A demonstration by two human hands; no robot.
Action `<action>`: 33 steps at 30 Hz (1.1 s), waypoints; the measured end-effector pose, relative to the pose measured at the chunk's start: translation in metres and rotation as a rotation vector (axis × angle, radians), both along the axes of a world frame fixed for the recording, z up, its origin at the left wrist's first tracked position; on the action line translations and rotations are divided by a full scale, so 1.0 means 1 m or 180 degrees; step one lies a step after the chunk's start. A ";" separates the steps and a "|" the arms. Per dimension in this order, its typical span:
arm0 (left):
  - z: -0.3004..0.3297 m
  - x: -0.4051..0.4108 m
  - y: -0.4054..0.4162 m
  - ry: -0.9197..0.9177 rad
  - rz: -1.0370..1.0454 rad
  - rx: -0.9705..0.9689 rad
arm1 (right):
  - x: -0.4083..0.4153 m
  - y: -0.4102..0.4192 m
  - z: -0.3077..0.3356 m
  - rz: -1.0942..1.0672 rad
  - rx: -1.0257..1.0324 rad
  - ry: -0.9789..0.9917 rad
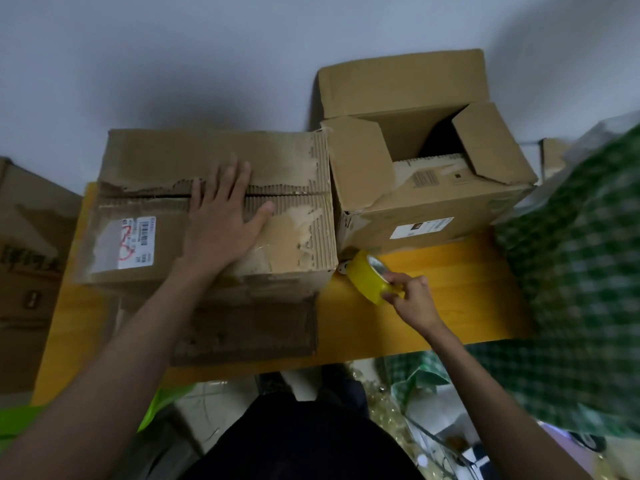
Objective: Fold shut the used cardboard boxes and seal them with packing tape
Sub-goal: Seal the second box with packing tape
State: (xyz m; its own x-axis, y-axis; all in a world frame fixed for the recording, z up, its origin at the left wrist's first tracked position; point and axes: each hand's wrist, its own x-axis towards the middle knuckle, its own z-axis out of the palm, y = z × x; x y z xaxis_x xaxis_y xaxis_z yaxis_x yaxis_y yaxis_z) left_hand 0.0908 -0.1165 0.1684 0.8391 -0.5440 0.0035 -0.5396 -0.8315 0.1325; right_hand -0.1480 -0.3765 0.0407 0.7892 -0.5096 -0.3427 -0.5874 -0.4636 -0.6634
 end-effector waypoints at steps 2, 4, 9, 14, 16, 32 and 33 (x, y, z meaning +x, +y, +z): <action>0.001 -0.002 0.001 0.0013 -0.0013 0.0022 | -0.007 0.006 0.036 -0.0010 0.0173 -0.0273; 0.003 -0.003 0.002 0.0035 -0.0048 0.0017 | -0.011 0.015 0.074 -0.0015 0.0454 -0.0681; 0.019 -0.004 -0.001 0.0092 -0.0338 -0.0116 | -0.012 0.043 0.164 -0.0016 0.0989 -0.1332; 0.038 0.003 -0.003 0.0254 -0.0548 -0.0497 | 0.016 0.068 0.215 0.0211 0.0585 -0.1842; 0.047 0.008 0.001 0.0412 -0.0602 -0.0902 | 0.034 0.076 0.224 0.0298 0.0198 -0.1952; 0.133 0.012 0.056 -0.0101 -0.1176 -0.3060 | 0.139 0.138 0.248 0.1125 -0.0588 -0.2334; 0.133 0.013 0.058 -0.0148 -0.1112 -0.3105 | 0.142 0.140 0.249 0.1181 -0.0588 -0.2328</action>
